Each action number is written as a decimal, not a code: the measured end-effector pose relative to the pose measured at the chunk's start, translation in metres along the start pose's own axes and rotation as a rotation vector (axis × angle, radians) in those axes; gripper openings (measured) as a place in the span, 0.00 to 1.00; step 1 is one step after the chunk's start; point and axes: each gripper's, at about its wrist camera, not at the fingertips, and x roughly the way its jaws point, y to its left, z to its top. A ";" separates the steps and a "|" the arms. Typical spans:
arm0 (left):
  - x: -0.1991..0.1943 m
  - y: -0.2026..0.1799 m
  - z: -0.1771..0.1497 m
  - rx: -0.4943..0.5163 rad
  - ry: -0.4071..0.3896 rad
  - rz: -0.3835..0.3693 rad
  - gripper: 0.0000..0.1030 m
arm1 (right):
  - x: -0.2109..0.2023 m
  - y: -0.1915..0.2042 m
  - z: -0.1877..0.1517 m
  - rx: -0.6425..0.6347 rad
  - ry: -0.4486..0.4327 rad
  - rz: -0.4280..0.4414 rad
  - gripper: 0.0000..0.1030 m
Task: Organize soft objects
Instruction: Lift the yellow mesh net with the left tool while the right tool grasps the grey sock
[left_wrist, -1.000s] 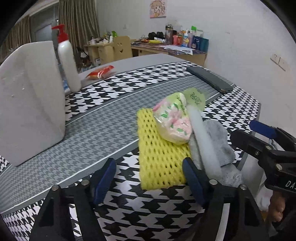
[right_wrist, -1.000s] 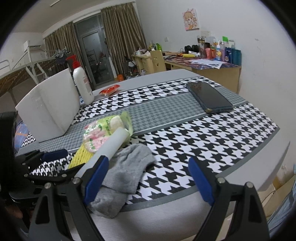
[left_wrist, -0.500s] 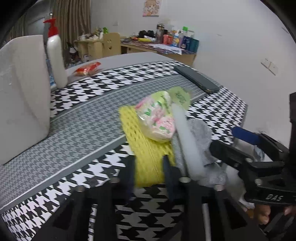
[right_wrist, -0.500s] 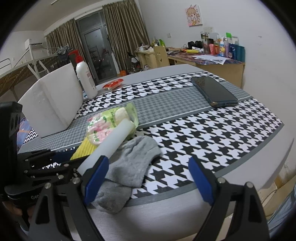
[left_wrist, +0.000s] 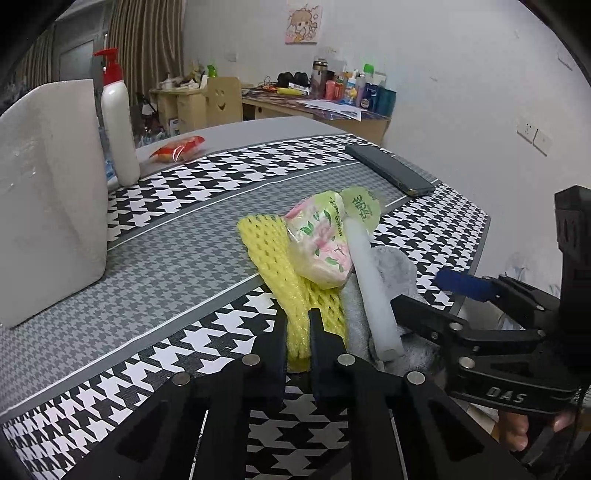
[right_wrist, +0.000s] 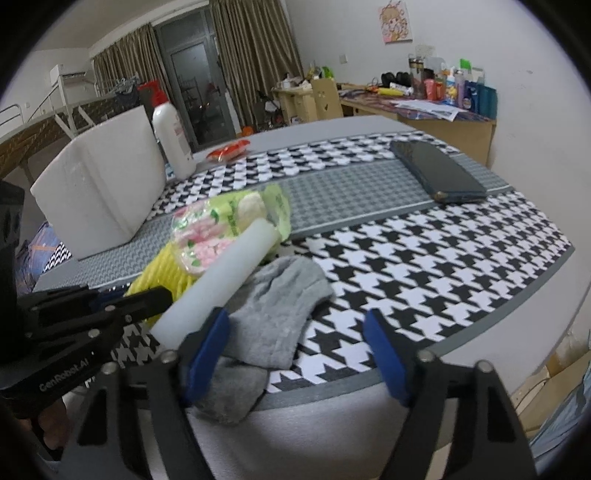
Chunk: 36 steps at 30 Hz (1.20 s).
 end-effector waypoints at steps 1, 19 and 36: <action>0.000 0.000 0.000 0.001 0.000 0.001 0.10 | 0.001 0.002 0.000 -0.010 0.003 -0.010 0.72; -0.015 0.001 -0.003 0.029 -0.065 0.054 0.10 | -0.003 0.025 0.004 -0.100 0.032 0.032 0.11; -0.050 0.002 -0.006 0.036 -0.159 0.091 0.10 | -0.057 0.018 0.018 -0.073 -0.139 -0.031 0.10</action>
